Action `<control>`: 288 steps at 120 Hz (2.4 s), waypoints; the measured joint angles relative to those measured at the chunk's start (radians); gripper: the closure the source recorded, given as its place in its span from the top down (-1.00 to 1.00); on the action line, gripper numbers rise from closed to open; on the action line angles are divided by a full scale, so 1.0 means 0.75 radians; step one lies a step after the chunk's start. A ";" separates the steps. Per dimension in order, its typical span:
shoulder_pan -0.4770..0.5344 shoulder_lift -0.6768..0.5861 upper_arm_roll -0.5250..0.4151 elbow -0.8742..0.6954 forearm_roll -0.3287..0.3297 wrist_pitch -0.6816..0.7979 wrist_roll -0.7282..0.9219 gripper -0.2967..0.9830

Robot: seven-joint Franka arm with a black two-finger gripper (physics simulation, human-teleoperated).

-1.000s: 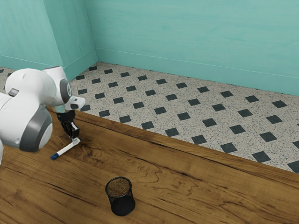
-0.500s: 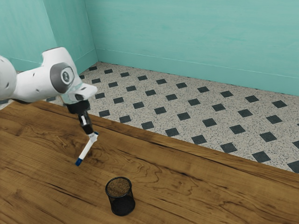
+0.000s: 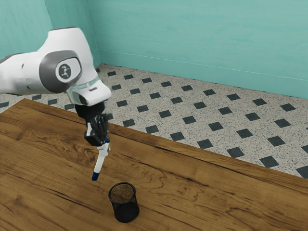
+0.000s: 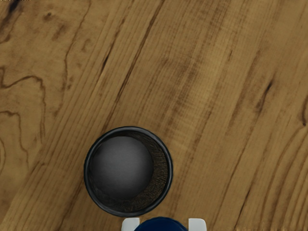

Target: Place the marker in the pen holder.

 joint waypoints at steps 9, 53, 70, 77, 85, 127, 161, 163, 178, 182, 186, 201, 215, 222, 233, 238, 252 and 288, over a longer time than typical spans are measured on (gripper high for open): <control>-0.094 -0.067 0.055 -0.043 -0.029 -0.054 0.011 -0.68; -0.231 -0.127 0.053 -0.018 -0.191 -0.192 0.069 -0.64; -0.090 -0.040 -0.052 0.034 -0.191 -0.154 0.082 -0.64; -0.065 -0.004 -0.076 0.032 -0.175 -0.119 0.086 -0.64; -0.003 0.026 -0.154 0.025 -0.163 -0.081 0.091 -0.64; 0.082 0.178 -0.263 -0.073 -0.129 0.156 0.106 -0.64; 0.111 0.250 -0.277 -0.080 -0.111 0.328 0.113 -0.64; 0.113 0.259 -0.277 -0.081 -0.108 0.337 0.113 -0.64; 0.117 0.319 -0.277 -0.105 -0.080 0.398 0.115 -0.64; 0.117 0.333 -0.277 -0.117 -0.075 0.410 0.115 -0.64; 0.116 0.345 -0.277 -0.129 -0.072 0.420 0.116 -0.64; 0.101 0.387 -0.278 -0.144 -0.054 0.460 0.117 -0.63; 0.097 0.437 -0.278 -0.151 -0.022 0.501 0.117 -0.63; 0.099 0.452 -0.279 -0.161 -0.014 0.515 0.117 -0.60; 0.093 0.461 -0.280 -0.170 -0.012 0.520 0.121 -0.28; 0.086 0.456 -0.280 -0.172 -0.011 0.521 0.122 -0.13; 0.074 0.396 -0.281 -0.173 -0.010 0.523 0.126 0.15; 0.087 0.304 -0.264 0.332 0.244 0.308 0.117 0.44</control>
